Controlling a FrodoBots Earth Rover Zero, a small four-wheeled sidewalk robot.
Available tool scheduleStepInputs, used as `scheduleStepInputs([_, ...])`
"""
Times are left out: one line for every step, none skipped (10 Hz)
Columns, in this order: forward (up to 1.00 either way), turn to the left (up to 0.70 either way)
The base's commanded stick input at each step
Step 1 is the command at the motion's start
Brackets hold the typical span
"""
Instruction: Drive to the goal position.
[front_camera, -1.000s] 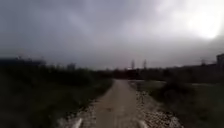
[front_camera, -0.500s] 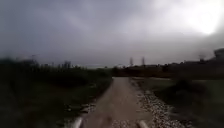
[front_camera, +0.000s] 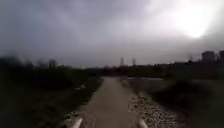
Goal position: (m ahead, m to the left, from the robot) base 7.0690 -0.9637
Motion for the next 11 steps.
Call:
scheduleStepInputs([0.70,-0.35])
scheduleStepInputs([0.70,-0.32])
scheduleStepInputs([0.70,-0.11])
scheduleStepInputs([0.70,0.00])
scheduleStepInputs([0.70,0.00])
scheduleStepInputs([0.70,0.00])
scheduleStepInputs([0.70,0.00])
scheduleStepInputs([0.70,0.00])
scheduleStepInputs([0.70,0.00])
scheduleStepInputs([0.70,0.00])
scheduleStepInputs([0.70,0.00])
